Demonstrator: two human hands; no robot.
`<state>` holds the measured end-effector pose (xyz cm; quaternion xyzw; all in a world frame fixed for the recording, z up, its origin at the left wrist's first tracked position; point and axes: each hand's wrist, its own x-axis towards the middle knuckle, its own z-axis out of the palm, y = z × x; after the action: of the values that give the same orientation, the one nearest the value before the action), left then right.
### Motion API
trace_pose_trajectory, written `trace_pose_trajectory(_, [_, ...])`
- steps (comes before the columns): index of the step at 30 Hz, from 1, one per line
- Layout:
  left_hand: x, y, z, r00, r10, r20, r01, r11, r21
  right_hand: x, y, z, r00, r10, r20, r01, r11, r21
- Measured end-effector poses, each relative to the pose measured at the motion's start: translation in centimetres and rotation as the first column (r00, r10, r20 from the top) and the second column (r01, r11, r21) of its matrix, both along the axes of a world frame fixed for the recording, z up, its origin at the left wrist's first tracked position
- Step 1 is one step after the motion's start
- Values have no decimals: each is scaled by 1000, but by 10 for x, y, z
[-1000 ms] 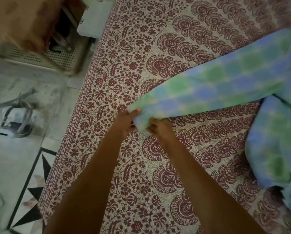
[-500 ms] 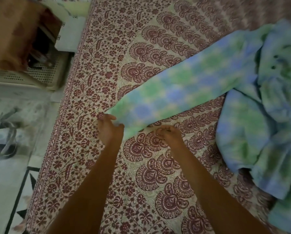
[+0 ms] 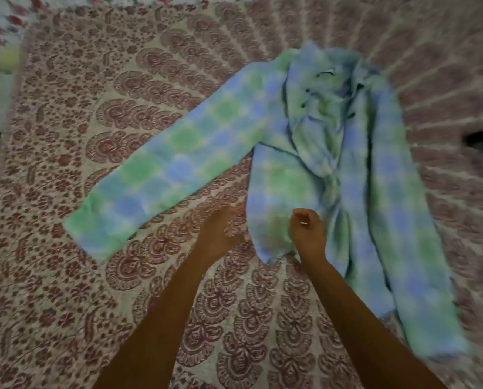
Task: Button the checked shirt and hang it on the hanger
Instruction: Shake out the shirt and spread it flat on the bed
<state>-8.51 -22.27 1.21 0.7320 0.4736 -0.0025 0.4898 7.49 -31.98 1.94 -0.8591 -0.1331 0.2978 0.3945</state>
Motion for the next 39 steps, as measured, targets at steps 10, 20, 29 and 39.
trace_pose_trajectory(10, [79, -72, -14, 902, -205, -380, 291, 939, 184, 44, -84, -30, 919, 380, 103, -248, 763, -597])
trace_pose_trajectory(20, [51, -56, 9, 801, 41, -598, 298, 838, 457, 76, -86, -27, 965, 244, 93, -208, 935, -287])
trace_pose_trajectory(29, [78, -67, 3, 849, -244, -468, 426, 841, 333, 47, -97, -29, 643, 764, 50, -595, 539, -596])
trace_pose_trajectory(39, [87, -73, -1, 940, -54, -338, 214, 863, 457, 75, -111, -28, 987, -25, -158, 32, 998, 45])
